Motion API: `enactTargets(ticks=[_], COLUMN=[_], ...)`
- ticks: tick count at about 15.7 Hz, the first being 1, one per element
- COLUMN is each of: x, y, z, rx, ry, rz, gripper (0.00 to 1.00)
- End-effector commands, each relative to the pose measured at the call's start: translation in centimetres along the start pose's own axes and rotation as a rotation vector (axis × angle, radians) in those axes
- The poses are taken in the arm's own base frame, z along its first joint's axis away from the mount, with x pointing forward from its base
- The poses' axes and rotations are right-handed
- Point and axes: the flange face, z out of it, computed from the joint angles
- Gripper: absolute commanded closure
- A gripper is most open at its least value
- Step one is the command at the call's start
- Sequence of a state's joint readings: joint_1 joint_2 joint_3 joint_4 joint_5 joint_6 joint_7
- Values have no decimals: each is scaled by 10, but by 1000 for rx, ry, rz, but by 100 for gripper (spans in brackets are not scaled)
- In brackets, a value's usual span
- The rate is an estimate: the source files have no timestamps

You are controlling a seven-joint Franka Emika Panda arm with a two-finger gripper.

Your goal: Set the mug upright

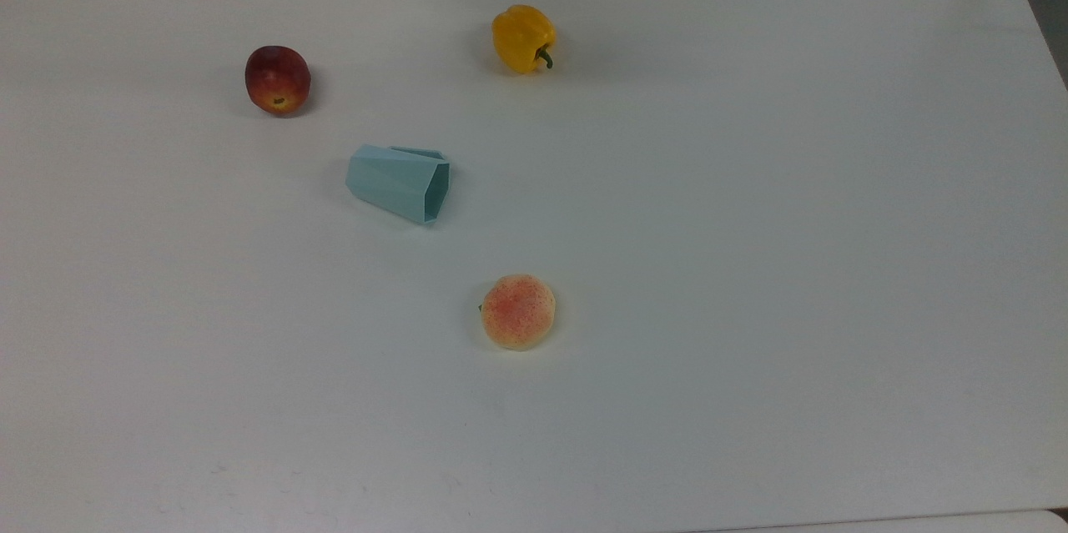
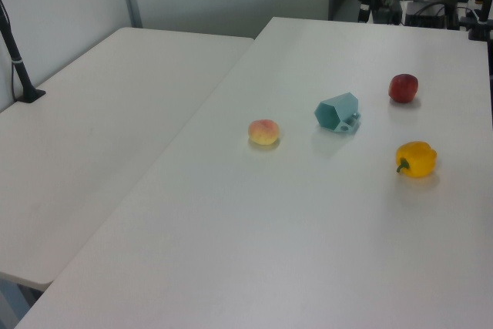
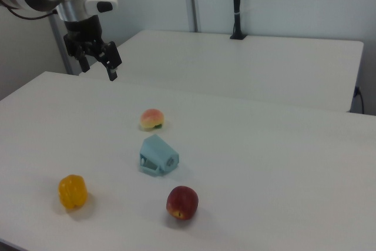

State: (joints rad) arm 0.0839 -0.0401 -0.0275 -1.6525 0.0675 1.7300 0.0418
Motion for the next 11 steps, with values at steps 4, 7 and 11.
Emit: enactTargets(ticks=[4,7,11], x=[3,15,46], y=[-2,-5,-3], z=[7,8,11], rx=[6,2,-78], ry=[12,18,37], rz=[-15,46,127], gripper=[0,0,0])
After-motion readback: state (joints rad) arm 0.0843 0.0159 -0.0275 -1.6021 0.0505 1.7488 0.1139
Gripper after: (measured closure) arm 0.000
